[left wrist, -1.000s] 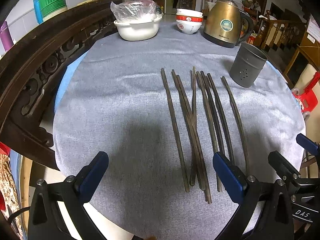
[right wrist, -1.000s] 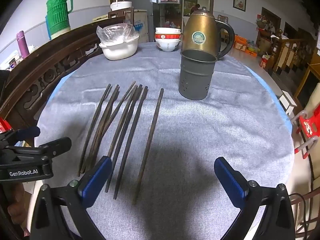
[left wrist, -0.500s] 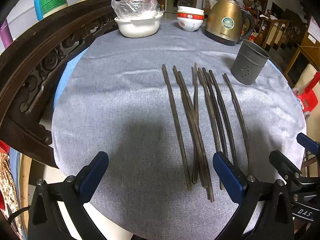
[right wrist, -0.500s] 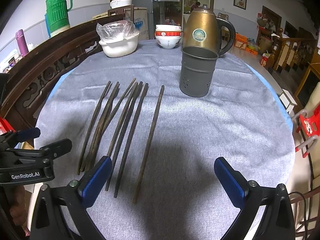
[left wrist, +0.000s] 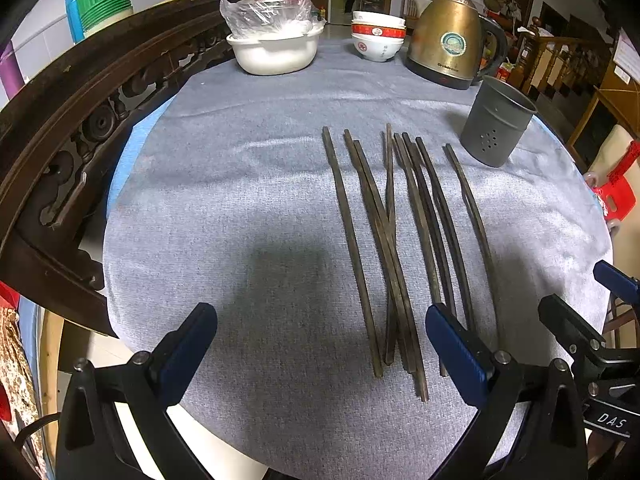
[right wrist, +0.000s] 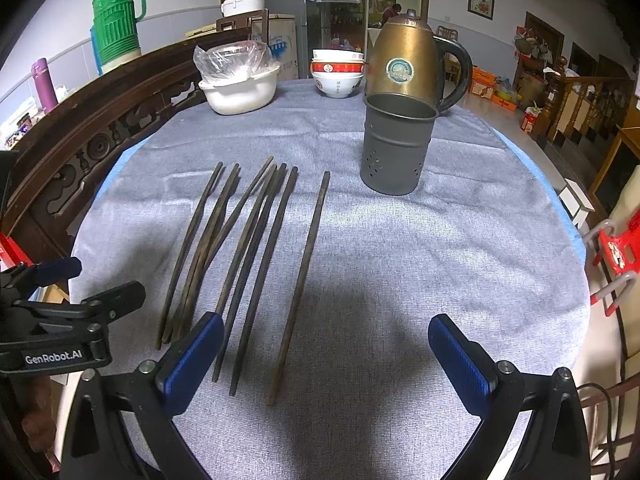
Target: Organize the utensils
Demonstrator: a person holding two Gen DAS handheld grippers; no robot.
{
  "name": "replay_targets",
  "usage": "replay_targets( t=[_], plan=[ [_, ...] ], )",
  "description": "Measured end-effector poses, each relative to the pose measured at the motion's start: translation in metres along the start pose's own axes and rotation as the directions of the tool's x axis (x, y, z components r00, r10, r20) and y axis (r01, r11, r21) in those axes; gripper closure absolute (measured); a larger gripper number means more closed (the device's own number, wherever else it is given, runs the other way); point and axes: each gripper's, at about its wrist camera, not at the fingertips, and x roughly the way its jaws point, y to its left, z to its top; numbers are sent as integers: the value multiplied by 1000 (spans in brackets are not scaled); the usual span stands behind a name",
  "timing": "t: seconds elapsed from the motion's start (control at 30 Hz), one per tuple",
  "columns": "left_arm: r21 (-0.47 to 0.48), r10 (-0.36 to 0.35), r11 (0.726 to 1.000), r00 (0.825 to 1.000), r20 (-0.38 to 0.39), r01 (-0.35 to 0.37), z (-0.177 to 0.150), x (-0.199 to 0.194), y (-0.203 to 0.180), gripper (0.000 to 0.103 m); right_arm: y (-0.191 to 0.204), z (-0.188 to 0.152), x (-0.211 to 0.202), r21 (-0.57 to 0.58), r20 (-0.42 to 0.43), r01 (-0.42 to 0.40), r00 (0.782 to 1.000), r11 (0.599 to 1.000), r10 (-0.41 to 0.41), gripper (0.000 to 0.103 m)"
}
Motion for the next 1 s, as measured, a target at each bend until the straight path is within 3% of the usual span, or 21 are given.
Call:
replay_targets(
  t=[1.0],
  plan=[
    [11,-11,1000,1000,-2,11,1,0,-1,0,-1,3,3,3,-6,6,1000,1000,-6,0]
  ],
)
